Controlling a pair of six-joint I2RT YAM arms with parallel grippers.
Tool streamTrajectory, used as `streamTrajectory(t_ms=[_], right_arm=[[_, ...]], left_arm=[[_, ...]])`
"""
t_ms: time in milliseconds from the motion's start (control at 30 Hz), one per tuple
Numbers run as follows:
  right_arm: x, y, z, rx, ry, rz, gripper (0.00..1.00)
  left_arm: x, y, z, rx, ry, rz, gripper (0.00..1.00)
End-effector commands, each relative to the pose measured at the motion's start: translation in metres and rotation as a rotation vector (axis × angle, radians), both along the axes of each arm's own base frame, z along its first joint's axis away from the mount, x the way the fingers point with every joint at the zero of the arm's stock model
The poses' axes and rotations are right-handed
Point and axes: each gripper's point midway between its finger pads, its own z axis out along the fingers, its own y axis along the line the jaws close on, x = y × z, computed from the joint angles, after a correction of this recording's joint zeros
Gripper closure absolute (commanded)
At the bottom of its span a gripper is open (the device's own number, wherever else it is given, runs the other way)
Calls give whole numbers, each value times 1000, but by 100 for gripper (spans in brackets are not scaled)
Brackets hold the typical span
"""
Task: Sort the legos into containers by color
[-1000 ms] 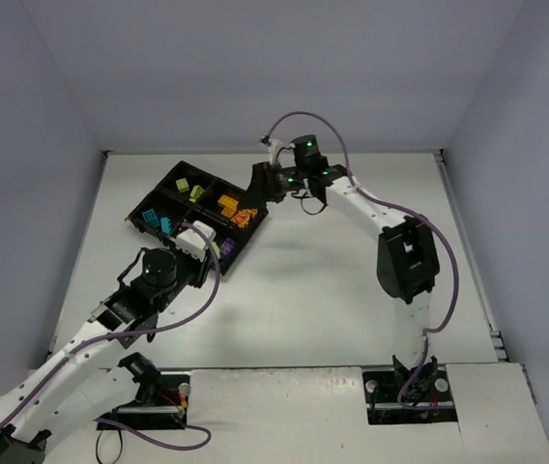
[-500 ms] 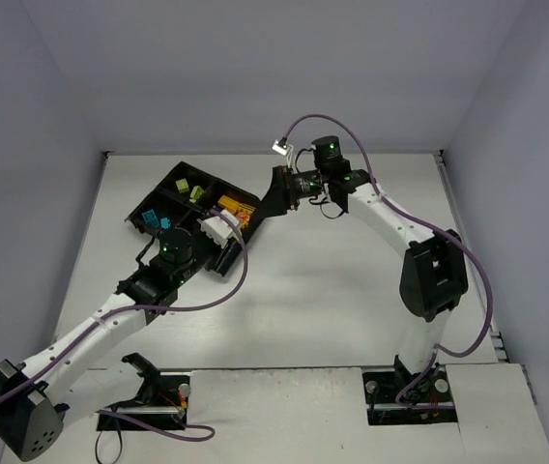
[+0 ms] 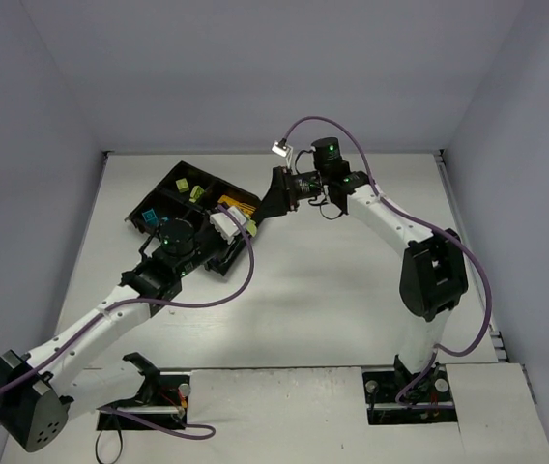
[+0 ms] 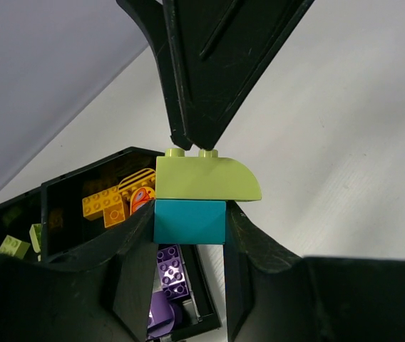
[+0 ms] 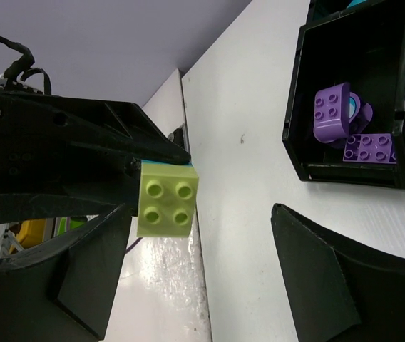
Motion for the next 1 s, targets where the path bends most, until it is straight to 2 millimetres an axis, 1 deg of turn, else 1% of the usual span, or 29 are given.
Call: streamTrajectory(t_ms=[0, 167, 333, 367, 433, 500, 533, 567, 667, 700, 767, 800, 833, 867, 900, 933, 967], right_arm=[[-13, 3, 41, 84, -107, 50, 25], [-19, 10, 40, 85, -100, 69, 29], [-21, 12, 35, 81, -87, 74, 34], [-22, 12, 36, 83, -87, 78, 38], [-23, 13, 37, 85, -88, 84, 43], [-25, 13, 39, 88, -91, 88, 55], [-24, 13, 38, 88, -90, 87, 62], [-25, 12, 39, 89, -93, 87, 75], [-26, 11, 40, 90, -95, 87, 93], [-25, 9, 39, 89, -94, 84, 95], [-20, 3, 41, 88, -95, 61, 100], [-16, -1, 39, 85, -92, 47, 100], [-9, -9, 40, 84, -93, 23, 100], [-7, -14, 43, 87, -99, 10, 100], [-3, -20, 43, 85, -97, -7, 100], [7, -32, 44, 84, -97, -43, 100], [10, -39, 46, 84, -94, -62, 100]], left_arm=[[7, -10, 53, -74, -137, -39, 75], [9, -13, 56, -72, -148, -45, 75], [11, -12, 59, -75, -160, -39, 75], [11, -12, 59, -74, -161, -40, 75], [11, -13, 60, -74, -161, -40, 75], [11, -13, 60, -73, -162, -42, 75], [11, -13, 59, -72, -161, -41, 75], [11, -12, 58, -70, -158, -38, 75], [10, -12, 54, -69, -144, -37, 75], [10, -11, 54, -71, -141, -35, 75], [9, -11, 50, -71, -125, -36, 75], [8, -11, 47, -71, -119, -35, 75], [8, -10, 45, -71, -113, -33, 75], [6, -10, 42, -71, -106, -34, 75], [5, -9, 36, -67, -95, -31, 75], [5, -8, 34, -68, -90, -28, 75], [3, -6, 28, -68, -79, -24, 75]])
